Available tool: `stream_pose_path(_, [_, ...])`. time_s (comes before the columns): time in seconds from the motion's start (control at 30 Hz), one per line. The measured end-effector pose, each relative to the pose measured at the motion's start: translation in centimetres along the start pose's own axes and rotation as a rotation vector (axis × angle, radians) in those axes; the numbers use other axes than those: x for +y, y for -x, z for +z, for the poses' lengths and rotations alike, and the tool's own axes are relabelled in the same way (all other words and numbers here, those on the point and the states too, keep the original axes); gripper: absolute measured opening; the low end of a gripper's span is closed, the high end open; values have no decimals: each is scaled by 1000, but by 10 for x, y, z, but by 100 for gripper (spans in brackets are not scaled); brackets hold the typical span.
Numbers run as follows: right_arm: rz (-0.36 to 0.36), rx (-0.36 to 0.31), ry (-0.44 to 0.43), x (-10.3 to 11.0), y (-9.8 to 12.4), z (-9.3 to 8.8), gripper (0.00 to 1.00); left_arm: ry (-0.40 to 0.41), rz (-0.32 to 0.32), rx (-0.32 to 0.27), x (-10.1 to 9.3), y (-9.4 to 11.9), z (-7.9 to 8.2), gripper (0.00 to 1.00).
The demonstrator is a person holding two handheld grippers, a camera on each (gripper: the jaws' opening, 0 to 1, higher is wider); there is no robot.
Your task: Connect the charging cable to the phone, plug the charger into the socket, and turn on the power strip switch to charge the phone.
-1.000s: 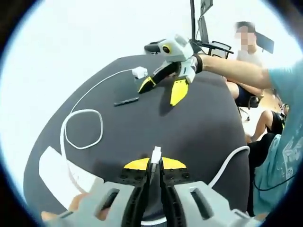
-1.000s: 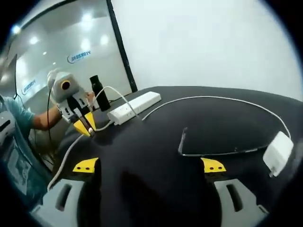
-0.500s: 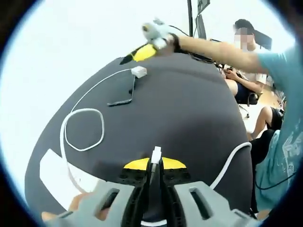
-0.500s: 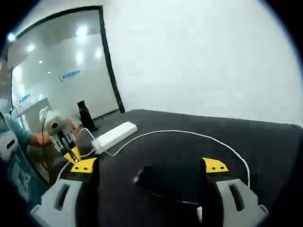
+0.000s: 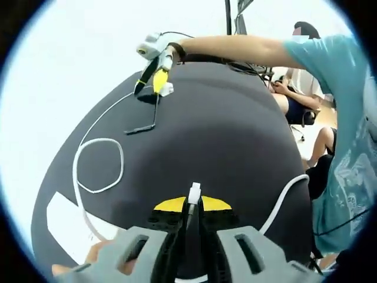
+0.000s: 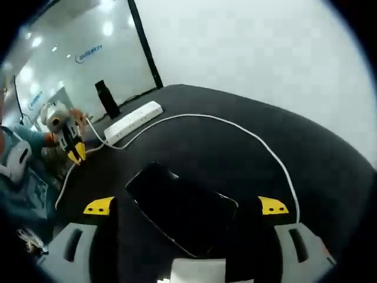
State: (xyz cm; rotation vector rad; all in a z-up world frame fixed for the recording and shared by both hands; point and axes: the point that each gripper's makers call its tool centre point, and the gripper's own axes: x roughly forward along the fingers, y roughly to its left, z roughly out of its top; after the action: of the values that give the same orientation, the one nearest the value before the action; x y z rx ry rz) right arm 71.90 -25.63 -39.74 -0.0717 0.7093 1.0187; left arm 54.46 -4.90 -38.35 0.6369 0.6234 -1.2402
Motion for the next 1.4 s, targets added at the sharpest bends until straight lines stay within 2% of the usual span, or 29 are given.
stream_pose_path(0.27, [80,-12,13,19,-4,-3,93,15,-2,-6,4,-3,-2,4])
stream_pose_path(0.33, [53,11,60,18,-5,-8,93,17,0,-4,5,-3,-2,4])
stream_pose_path(0.47, [57,0,58,24,-4,-8,93,29,14,6,9,-5,-4,4])
stream_pose_path(0.63, [92,33,112,42,-11,-11,93,43,38,13,17,-3,-5,4])
stream_pose_path(0.8, [154,92,189,74,-20,-19,93,52,45,7,19,1,-8,4])
stream_pose_path(0.93, [173,124,226,94,-24,-25,93,56,49,9,19,3,-11,4])
stream_pose_path(1.13, [194,155,276,113,-23,-34,93,67,66,24,25,5,-19,4])
stream_pose_path(1.2, [184,140,306,110,-22,-28,90,69,65,25,25,5,-20,4])
stream_pose_path(1.23, [188,103,337,110,-24,-18,88,70,65,25,26,5,-20,4])
stream_pose_path(1.3, [203,68,361,113,-27,-5,89,74,62,23,27,4,-20,4])
stream_pose_path(1.33, [210,63,401,116,-31,1,89,75,61,24,26,3,-20,4])
stream_pose_path(1.37, [224,77,426,120,-34,1,89,74,60,26,26,3,-21,4])
stream_pose_path(1.4, [235,120,469,124,-39,-3,91,73,60,28,25,3,-21,4])
